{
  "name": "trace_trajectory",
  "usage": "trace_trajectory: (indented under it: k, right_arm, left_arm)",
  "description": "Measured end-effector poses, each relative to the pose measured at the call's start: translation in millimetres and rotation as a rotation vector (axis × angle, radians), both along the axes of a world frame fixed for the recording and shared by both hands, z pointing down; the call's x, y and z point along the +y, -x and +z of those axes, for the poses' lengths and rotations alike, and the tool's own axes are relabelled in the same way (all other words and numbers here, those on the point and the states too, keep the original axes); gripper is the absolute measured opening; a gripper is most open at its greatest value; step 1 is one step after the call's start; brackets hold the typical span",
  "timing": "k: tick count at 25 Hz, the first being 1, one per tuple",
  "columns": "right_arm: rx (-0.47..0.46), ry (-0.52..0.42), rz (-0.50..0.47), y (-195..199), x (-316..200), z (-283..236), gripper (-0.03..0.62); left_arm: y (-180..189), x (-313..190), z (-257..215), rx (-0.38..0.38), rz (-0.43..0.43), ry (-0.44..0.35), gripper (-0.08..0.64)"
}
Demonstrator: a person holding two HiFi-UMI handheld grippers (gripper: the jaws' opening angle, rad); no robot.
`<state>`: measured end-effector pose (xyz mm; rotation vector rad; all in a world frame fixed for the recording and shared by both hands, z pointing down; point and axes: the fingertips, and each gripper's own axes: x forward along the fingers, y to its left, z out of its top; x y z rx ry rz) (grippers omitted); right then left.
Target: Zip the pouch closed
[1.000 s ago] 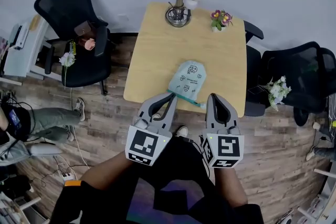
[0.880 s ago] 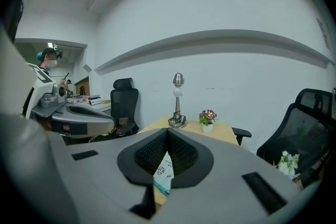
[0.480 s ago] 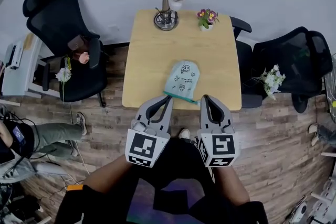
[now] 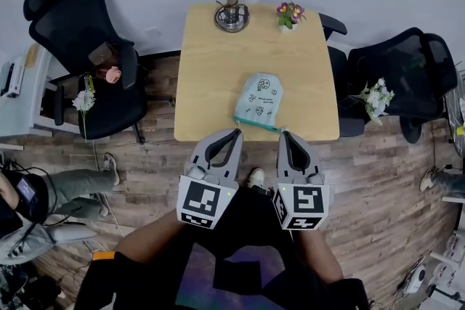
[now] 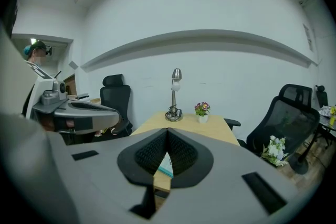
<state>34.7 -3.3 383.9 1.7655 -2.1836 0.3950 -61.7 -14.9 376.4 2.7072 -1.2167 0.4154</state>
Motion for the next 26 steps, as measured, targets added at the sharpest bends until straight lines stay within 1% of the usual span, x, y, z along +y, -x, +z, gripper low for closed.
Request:
trace_trajectory:
  k: [9, 15, 26]
  right_arm:
    - [0.004, -0.001, 0.013, 1, 11, -2, 0.014]
    - [0.004, -0.009, 0.005, 4, 15, -2, 0.014]
    - [-0.003, -0.004, -0.015, 10, 18, -1, 0.014]
  left_arm:
    - [-2, 8, -2, 0.008, 0.017, -0.008, 0.008]
    - [2, 11, -4, 0.004, 0.005, -0.020, 0.008]
    - [9, 15, -4, -0.006, -0.015, -0.017, 0.009]
